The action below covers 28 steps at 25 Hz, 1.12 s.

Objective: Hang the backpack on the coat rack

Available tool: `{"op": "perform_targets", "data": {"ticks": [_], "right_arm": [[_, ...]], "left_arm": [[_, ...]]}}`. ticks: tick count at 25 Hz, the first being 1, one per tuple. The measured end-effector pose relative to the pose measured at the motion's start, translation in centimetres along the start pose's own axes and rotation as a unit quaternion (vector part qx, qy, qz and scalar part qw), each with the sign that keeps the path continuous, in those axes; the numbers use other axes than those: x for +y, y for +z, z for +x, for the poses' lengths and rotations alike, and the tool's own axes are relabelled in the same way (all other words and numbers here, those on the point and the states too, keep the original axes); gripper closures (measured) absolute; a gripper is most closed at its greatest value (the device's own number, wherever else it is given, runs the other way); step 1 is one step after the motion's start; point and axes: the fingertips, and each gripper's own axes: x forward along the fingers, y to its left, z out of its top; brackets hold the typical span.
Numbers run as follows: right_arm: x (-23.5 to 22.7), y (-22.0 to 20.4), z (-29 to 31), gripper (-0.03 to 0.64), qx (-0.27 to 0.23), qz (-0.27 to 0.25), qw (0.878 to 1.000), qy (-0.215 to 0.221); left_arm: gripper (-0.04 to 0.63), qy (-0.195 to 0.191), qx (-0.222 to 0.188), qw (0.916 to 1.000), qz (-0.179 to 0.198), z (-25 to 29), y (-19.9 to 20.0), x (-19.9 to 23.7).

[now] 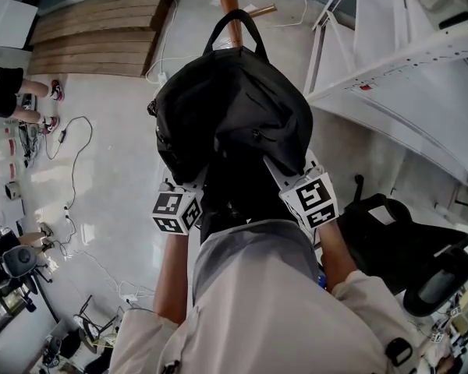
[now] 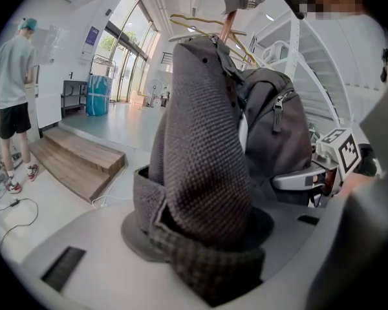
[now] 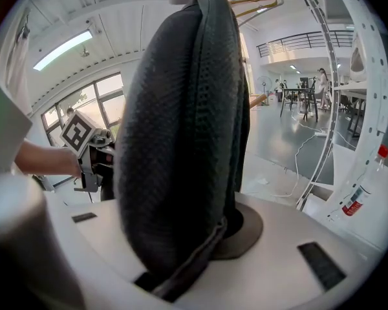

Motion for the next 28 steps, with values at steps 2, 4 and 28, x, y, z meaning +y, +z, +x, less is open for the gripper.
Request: {"op": "perform_targets", "data": {"ticks": [2,4,28], "right_arm": [[0.0,-0.3,0.4,0.486,0.005,0.000,1.000,0.004],[0.1,-0.6,0.9,0.486,0.011,0.002,1.000,0.008],[-0.4,-5.6,4.7,0.486,0.041,0.037,0.998,0.013]], "left_arm": [[0.413,0.000,0.005,1.0000,-0.005,0.2,-0.5,0.3],[0.413,0.001,0.010,0.9999,-0.011,0.3,-1.0,0.6],[0.413,-0.017,0.064,0.9973,-0.031,3.2,-6.2,3.1]]}}
